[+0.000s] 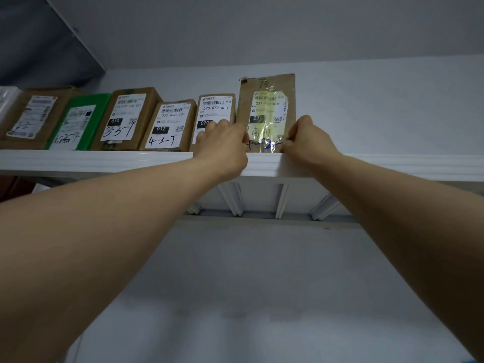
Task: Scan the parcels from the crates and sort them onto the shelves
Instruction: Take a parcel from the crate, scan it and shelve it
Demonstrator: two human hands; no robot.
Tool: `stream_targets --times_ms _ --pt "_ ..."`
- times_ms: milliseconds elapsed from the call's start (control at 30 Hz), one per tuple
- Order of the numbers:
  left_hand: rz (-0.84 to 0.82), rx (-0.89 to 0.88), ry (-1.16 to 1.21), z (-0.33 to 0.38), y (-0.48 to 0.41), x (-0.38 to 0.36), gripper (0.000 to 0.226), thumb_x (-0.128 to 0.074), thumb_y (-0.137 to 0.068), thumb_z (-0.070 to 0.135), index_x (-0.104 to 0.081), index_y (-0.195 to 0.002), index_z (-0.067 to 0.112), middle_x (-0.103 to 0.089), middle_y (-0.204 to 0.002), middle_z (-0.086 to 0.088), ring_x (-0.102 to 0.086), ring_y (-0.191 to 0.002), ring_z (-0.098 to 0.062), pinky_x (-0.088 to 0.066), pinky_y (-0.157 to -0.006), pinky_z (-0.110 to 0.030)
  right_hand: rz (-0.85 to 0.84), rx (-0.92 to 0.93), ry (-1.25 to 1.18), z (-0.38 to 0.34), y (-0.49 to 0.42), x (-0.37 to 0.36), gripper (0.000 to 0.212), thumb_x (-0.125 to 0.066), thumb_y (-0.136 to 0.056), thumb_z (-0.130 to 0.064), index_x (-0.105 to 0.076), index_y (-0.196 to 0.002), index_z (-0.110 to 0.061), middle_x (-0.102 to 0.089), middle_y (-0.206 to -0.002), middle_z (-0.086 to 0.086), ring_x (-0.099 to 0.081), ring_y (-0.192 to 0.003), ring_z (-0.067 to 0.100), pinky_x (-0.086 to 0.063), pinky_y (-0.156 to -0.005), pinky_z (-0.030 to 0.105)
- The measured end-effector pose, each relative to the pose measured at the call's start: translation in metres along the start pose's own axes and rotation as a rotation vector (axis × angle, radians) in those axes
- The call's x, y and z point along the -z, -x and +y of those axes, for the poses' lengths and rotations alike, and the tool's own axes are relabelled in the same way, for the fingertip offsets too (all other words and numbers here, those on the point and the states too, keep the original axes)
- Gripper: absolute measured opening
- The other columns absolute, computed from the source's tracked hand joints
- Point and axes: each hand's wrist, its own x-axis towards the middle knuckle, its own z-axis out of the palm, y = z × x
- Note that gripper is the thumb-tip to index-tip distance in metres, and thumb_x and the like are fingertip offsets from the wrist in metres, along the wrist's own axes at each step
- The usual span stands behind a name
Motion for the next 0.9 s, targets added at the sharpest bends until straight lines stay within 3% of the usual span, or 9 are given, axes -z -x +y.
stream_targets --times_ms 200,467,700,900 --pt "-0.05 0.036 0.047 0.017 0.012 0.018 0.033 -0.058 -0.096 0.024 -0.058 -0.129 0.024 -0.051 -0.136 -0.009 -0.041 -0.129 -0.032 -0.034 -0.104 -0.046 0.032 0.022 0.061 -0.003 0.018 0.01 0.04 -0.061 -0.094 -0.029 -0.046 -0.127 -0.012 -0.056 -0.125 0.014 -0.056 -0.112 0.035 -0.046 -0.1 0.05" --pt "-0.1 0.061 0.108 0.058 0.041 0.045 0.041 -0.065 -0.089 0.022 -0.058 -0.129 0.024 -0.053 -0.134 -0.005 -0.042 -0.129 -0.029 -0.037 -0.102 -0.046 0.036 0.071 0.036 0.01 0.061 0.049 0.034 -0.059 -0.095 -0.027 -0.054 -0.126 -0.014 -0.058 -0.125 0.008 -0.058 -0.11 0.027 -0.05 -0.095 0.042" --pt "-0.203 0.109 0.099 0.093 0.098 0.067 0.04 -0.068 -0.088 0.022 -0.06 -0.128 0.024 -0.058 -0.132 -0.004 -0.048 -0.125 -0.028 -0.042 -0.106 -0.05 -0.117 0.001 0.02 0.046 0.126 0.092 0.041 -0.062 -0.092 -0.022 -0.054 -0.131 -0.012 -0.061 -0.127 0.008 -0.057 -0.116 0.027 -0.05 -0.096 0.039" --pt "-0.393 0.158 0.098 0.111 0.192 0.074 0.028 -0.07 -0.086 0.021 -0.065 -0.114 0.02 -0.064 -0.122 -0.012 -0.056 -0.118 -0.036 -0.046 -0.104 -0.054 -0.338 -0.134 0.064 0.087 0.239 0.102 0.041 -0.065 -0.09 -0.024 -0.056 -0.129 -0.013 -0.062 -0.128 0.01 -0.059 -0.117 0.03 -0.05 -0.097 0.039"
